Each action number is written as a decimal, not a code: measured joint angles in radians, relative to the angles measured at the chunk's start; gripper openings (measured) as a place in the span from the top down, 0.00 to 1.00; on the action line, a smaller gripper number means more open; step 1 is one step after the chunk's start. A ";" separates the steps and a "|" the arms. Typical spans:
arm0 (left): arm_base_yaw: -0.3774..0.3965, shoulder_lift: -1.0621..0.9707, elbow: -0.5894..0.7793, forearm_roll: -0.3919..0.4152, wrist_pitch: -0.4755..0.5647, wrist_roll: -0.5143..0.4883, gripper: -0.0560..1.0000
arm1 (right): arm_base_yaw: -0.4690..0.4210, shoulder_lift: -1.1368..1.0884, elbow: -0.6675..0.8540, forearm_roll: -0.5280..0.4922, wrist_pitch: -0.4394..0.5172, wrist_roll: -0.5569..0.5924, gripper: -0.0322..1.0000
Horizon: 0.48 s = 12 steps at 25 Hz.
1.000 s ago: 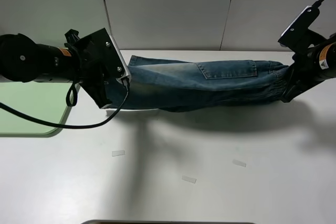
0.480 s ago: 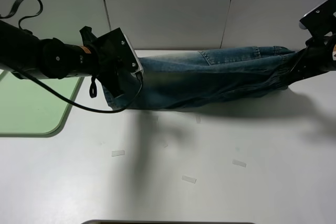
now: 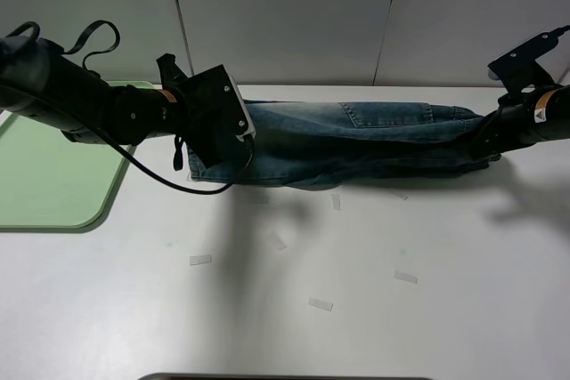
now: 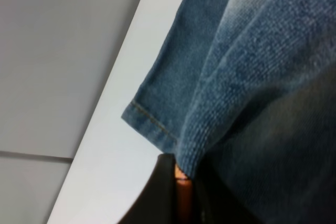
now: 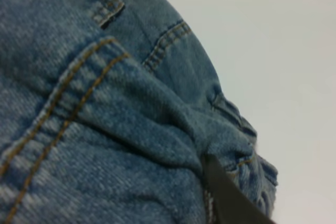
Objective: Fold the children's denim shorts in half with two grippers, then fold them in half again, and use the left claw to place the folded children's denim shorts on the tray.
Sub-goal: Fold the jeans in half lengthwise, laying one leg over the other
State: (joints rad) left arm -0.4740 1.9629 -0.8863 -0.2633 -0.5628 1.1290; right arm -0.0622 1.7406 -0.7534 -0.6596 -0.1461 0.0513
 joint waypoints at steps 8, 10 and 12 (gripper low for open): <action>0.051 0.017 -0.003 0.037 -0.033 -0.002 0.92 | 0.004 0.075 -0.128 -0.010 0.044 -0.009 0.90; 0.071 0.018 -0.003 0.044 -0.049 -0.019 0.88 | 0.011 0.086 -0.162 -0.021 0.068 -0.011 0.90; 0.099 0.021 -0.009 0.045 -0.051 -0.048 0.75 | 0.009 0.092 -0.187 -0.023 0.084 -0.011 0.89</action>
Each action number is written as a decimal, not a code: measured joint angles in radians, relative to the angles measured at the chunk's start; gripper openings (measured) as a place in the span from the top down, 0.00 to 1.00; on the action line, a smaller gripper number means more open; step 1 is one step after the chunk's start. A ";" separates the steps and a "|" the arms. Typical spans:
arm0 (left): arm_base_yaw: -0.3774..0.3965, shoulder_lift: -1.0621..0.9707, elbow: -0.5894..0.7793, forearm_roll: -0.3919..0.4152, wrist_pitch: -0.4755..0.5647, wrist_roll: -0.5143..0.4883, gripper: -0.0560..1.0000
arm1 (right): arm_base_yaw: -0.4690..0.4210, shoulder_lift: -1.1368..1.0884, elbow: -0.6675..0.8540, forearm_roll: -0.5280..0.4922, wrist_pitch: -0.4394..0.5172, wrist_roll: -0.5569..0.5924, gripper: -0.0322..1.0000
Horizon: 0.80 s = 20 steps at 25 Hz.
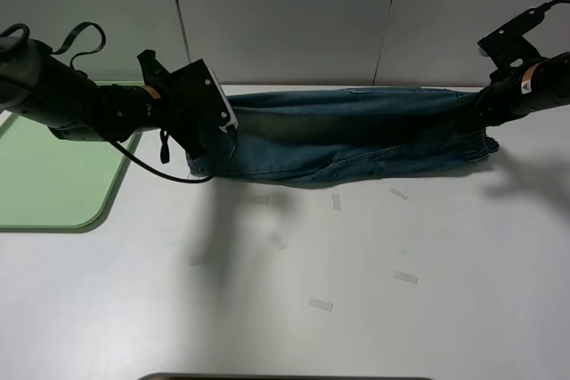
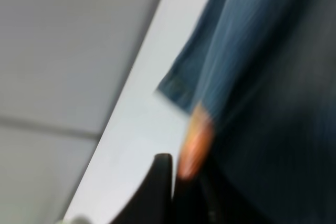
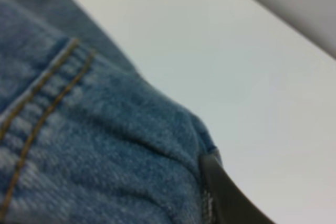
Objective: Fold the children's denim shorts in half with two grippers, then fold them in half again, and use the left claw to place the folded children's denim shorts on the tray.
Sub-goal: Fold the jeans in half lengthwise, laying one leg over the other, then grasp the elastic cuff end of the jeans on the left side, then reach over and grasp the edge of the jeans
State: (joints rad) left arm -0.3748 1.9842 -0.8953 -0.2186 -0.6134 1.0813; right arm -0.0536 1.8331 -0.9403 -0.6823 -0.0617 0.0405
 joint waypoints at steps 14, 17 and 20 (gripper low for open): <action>0.032 0.018 -0.001 -0.022 -0.261 -0.283 0.20 | -0.018 0.019 -0.147 0.147 -0.128 0.006 0.30; 0.032 0.018 -0.001 -0.023 -0.262 -0.293 0.20 | -0.018 0.019 -0.147 0.168 -0.124 0.007 0.30; 0.032 0.018 -0.001 -0.023 -0.262 -0.297 0.20 | -0.018 0.014 -0.147 0.172 -0.093 0.007 0.30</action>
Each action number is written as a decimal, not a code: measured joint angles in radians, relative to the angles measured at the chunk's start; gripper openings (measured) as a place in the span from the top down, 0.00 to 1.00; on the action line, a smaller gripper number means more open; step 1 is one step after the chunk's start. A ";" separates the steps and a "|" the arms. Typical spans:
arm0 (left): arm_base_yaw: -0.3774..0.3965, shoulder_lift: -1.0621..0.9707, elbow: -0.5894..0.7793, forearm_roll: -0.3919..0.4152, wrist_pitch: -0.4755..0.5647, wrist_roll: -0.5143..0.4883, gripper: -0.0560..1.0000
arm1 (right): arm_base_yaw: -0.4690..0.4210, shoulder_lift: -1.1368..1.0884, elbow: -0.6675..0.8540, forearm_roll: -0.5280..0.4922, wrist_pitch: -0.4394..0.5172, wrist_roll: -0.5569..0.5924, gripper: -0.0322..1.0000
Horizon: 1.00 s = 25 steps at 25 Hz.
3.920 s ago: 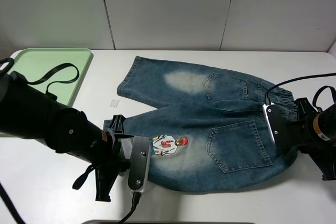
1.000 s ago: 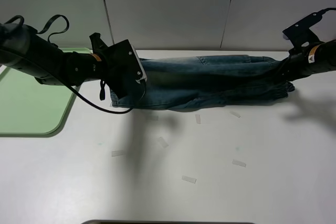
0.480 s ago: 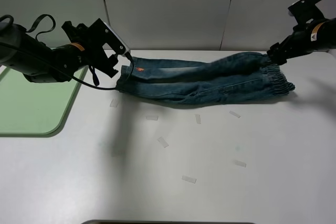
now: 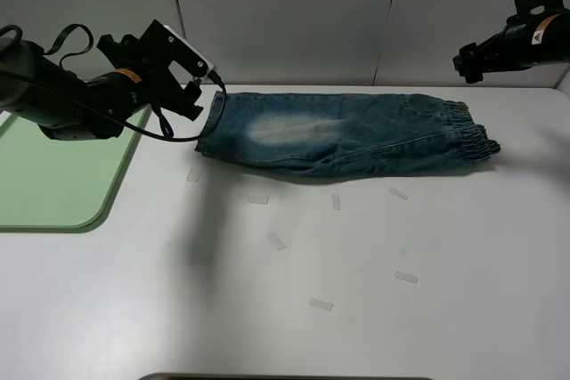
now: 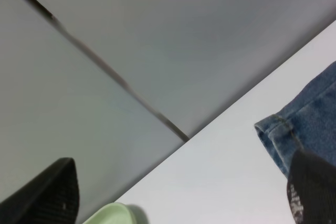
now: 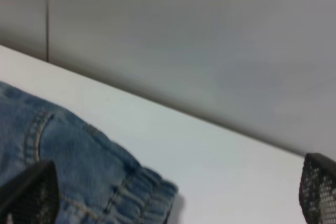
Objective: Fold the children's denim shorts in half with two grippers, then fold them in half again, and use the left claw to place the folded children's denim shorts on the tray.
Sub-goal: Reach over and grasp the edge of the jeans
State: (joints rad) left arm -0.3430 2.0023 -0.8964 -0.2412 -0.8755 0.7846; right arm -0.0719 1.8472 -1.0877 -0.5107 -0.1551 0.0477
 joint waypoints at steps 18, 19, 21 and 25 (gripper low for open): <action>-0.136 -0.482 -0.048 -0.001 0.311 -0.116 0.20 | 0.001 -0.454 0.000 0.103 0.210 0.006 0.30; -0.142 -0.528 -0.048 0.000 0.348 -0.116 0.20 | 0.001 -0.491 0.000 0.117 0.219 0.006 0.30; -0.144 -0.614 -0.048 -0.004 0.442 -0.121 0.20 | 0.003 -0.576 0.000 0.160 0.244 0.006 0.30; -0.144 -0.782 -0.048 -0.052 0.642 -0.150 0.20 | 0.051 -0.719 0.000 0.213 0.290 0.007 0.30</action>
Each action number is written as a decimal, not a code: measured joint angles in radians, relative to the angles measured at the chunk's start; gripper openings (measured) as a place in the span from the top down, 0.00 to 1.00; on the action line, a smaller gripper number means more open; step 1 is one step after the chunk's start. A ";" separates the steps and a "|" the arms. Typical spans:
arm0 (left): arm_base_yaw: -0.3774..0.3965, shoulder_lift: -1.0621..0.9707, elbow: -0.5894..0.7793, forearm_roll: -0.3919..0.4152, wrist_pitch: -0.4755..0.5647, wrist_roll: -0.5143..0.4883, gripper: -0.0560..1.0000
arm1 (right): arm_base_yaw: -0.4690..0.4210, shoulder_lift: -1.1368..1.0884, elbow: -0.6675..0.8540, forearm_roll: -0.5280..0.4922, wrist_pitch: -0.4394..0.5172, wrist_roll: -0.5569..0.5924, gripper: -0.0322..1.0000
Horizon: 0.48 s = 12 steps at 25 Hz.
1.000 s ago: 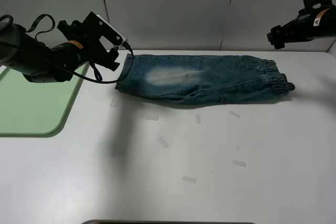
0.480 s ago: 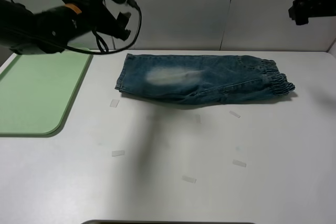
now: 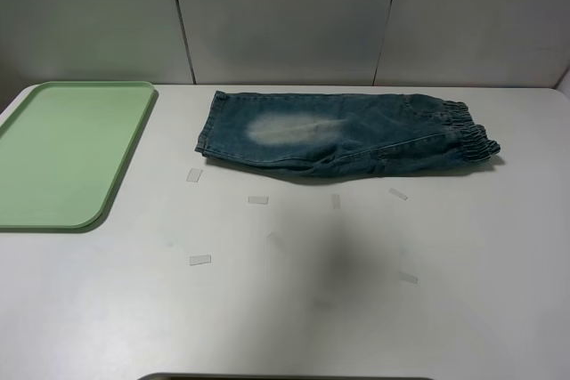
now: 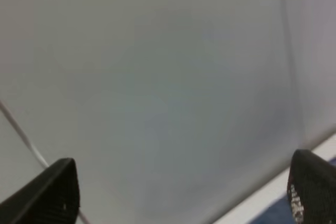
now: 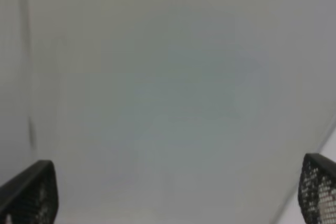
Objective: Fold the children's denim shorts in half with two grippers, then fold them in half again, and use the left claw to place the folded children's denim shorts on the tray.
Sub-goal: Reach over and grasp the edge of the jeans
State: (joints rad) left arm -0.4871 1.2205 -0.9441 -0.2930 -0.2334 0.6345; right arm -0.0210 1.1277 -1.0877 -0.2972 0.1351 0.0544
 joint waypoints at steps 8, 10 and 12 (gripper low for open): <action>0.000 -0.329 0.000 -0.028 0.279 -0.008 0.20 | 0.145 -0.230 0.000 0.007 0.114 0.000 0.30; 0.000 -0.394 0.000 -0.024 0.375 -0.008 0.20 | 0.148 -0.279 0.000 0.008 0.155 0.000 0.30; 0.000 -0.453 0.000 -0.009 0.454 -0.019 0.20 | 0.148 -0.325 0.000 0.008 0.203 -0.001 0.30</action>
State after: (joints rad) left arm -0.4871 0.7678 -0.9441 -0.3019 0.2210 0.6154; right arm 0.1271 0.8032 -1.0877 -0.2892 0.3377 0.0534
